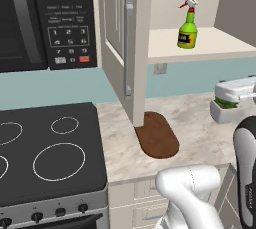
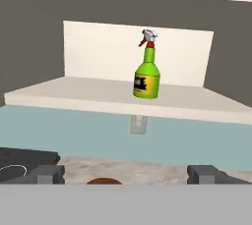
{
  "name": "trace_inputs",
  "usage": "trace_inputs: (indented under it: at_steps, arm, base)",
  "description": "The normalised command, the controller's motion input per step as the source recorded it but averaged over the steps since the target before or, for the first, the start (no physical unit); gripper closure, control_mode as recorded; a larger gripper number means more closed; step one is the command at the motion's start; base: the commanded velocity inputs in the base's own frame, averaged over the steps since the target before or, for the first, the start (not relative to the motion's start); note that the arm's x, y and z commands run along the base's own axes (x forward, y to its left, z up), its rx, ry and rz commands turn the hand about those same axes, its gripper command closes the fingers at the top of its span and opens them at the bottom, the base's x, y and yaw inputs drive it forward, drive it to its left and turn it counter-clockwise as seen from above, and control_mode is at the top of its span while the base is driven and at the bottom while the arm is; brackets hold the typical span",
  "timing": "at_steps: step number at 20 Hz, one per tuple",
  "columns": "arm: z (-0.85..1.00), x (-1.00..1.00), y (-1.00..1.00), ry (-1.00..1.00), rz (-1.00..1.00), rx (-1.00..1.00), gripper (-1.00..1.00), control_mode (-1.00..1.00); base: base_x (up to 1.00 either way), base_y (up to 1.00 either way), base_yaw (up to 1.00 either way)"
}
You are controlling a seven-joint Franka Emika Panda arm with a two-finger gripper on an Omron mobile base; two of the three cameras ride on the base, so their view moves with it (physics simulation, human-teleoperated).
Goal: Grab the spray bottle from the cabinet, then place it next to the cutting board for sanitizing. Then grab the dish brush from the countertop next to the sink and place it next to the cutting board.
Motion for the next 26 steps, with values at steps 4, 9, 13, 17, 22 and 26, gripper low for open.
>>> trace_inputs:
  at_steps: [4,9,13,17,22,26]
  arm:
    - [0.74,-0.15,-0.17,-0.35,0.00,0.00,-1.00,-1.00]
    - [0.64,0.00,-0.04,-0.12,0.00,0.08,-1.00,-1.00]
    - [0.49,0.03,-0.05,-0.05,0.00,0.07,-1.00,-1.00]
    - [0.25,0.15,-0.01,0.01,0.00,0.07,-1.00,-1.00]
    - [0.06,0.39,0.00,0.04,0.00,0.03,-1.00,-1.00]
    - [0.00,0.50,0.00,0.00,0.00,0.00,-1.00,-1.00]
  base:
    - [0.00,0.00,0.00]
    - [0.00,0.00,0.00]
    - [0.00,0.00,0.00]
    - [0.00,0.00,0.00]
    - [0.00,0.00,0.00]
    - [0.00,0.00,0.00]
